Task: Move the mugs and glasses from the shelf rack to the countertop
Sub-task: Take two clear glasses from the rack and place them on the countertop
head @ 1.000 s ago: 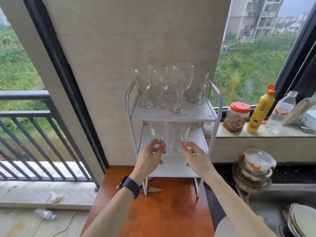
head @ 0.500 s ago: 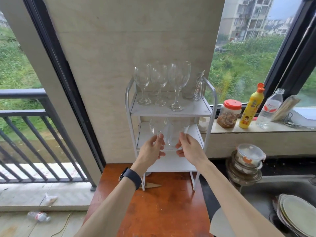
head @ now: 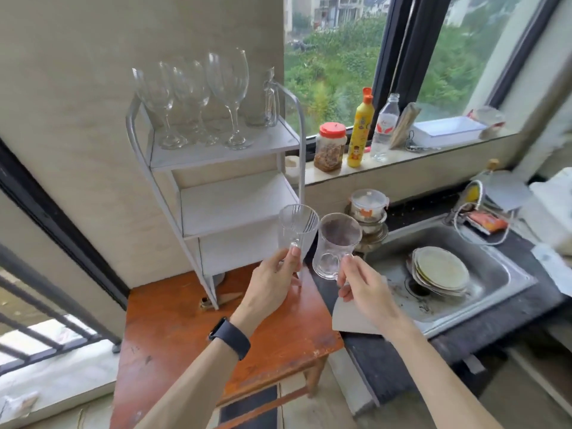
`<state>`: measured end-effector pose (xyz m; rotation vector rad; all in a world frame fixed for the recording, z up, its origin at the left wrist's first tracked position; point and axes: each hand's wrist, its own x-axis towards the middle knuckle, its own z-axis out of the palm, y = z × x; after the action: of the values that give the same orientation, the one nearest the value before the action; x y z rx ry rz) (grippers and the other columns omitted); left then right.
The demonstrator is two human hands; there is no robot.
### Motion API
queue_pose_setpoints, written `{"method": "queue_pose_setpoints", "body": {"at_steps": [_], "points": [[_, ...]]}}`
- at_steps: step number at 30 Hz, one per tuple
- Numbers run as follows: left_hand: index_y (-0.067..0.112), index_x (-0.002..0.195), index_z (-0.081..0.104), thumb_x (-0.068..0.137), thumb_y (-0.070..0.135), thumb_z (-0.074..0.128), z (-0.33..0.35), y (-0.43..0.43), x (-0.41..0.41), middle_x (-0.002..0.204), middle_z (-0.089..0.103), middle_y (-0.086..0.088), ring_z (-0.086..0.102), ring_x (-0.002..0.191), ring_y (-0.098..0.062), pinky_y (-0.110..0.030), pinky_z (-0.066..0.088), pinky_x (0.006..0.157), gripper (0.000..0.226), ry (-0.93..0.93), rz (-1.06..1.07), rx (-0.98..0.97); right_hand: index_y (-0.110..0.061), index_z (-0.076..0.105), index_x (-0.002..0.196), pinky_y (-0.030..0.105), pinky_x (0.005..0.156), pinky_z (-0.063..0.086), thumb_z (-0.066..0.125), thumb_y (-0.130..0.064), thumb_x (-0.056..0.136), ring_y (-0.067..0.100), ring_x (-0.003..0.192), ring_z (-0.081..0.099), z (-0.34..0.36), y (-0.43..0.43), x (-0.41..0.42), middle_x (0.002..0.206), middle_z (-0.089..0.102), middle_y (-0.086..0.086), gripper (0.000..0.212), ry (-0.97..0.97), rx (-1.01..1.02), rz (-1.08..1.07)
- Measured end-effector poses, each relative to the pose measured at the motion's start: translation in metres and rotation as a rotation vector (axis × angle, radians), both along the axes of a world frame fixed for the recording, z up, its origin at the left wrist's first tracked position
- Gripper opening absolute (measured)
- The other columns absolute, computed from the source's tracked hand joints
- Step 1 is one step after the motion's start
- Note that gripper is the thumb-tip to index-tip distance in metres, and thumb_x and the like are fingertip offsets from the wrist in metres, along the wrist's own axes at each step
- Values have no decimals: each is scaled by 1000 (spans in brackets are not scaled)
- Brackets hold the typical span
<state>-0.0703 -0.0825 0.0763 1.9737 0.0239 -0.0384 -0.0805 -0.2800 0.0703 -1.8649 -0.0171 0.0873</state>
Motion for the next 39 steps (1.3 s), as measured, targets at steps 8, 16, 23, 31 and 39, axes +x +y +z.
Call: {"method": "queue_pose_setpoints", "body": {"at_steps": [8,16,23,31,39], "points": [[28,89,63,98,57,42,-18,-161,-21,96,71,-1,72,67,-9,-35,55,72,37,124,-398,-50,-8,55,80,28,65,50,39,-41,105,12,64,58,-20,-135,-96,68,59,-5,45,92,9,-427],[24,89,63,91,65,46,-9,-375,-88,96,72,-5,70,63,-10,-33,55,66,45,153,-842,-79,-4,51,78,19,51,43,35,-29,108,22,63,51,-10,-293,-218,72,52,10,42,35,76,-890],[28,82,64,93,64,47,-1,-558,-199,97,71,-10,69,71,-14,-19,49,61,41,150,-1092,-135,-9,51,76,21,55,45,35,-31,108,14,56,52,5,-438,-349,69,55,3,42,13,4,-1148],[10,84,62,94,59,46,15,-724,-317,82,67,-1,68,65,-10,-35,57,72,52,174,-1288,-198,-6,52,78,29,61,47,35,-33,108,17,61,52,31,-571,-476,68,55,6,44,-12,-53,-1328],[18,84,63,97,59,42,15,-865,-372,97,72,-12,73,82,-25,-41,59,81,48,104,-1445,-112,-3,55,81,36,71,52,32,-44,106,16,68,60,28,-689,-548,75,61,2,53,50,-81,-1475]]}}
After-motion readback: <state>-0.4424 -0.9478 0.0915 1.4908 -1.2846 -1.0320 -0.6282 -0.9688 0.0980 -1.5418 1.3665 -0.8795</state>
